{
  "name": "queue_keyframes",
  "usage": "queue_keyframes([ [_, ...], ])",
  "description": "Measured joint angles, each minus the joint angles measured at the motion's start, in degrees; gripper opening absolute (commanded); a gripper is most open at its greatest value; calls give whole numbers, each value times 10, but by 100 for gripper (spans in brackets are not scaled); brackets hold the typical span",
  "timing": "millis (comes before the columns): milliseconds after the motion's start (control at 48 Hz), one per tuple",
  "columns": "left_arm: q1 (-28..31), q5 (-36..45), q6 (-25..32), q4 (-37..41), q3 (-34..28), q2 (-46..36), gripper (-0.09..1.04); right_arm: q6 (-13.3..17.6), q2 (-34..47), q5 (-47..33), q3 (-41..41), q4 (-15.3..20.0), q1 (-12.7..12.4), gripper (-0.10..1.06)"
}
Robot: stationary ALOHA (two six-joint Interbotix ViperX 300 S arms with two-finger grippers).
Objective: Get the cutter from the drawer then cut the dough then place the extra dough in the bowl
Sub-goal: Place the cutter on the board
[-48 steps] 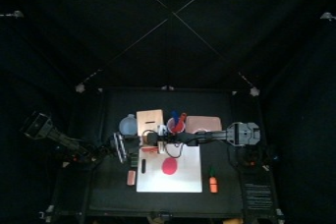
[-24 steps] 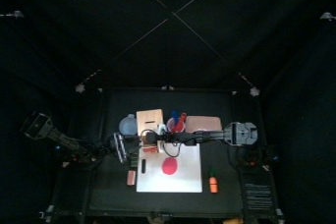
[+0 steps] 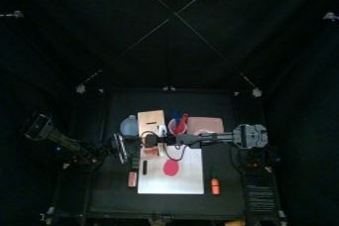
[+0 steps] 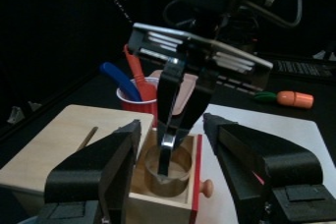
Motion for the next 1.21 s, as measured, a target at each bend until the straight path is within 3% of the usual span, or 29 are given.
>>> queue_keyframes([
  [188,0,6,0,-6,0,0,88,4,-73,43,27,-5,14,44],
  [396,3,16,1,-27,0,-1,88,3,-178,93,158,9,62,44],
  [479,6,18,2,-30,0,0,88,25,-216,95,218,27,83,44],
  [542,11,18,1,-31,0,0,88,70,-243,90,266,44,93,44],
  [646,22,18,2,-32,-1,3,88,142,-276,68,332,38,94,44],
  [750,38,18,3,-31,-7,3,88,207,-302,24,389,3,102,44],
  [958,78,18,4,-24,-19,3,88,346,-299,-87,469,-104,108,44],
  [1104,93,18,4,-18,-24,4,88,387,-267,-105,479,-160,109,47],
  [1208,99,18,4,-18,-24,4,88,397,-249,-105,477,-179,109,56],
])
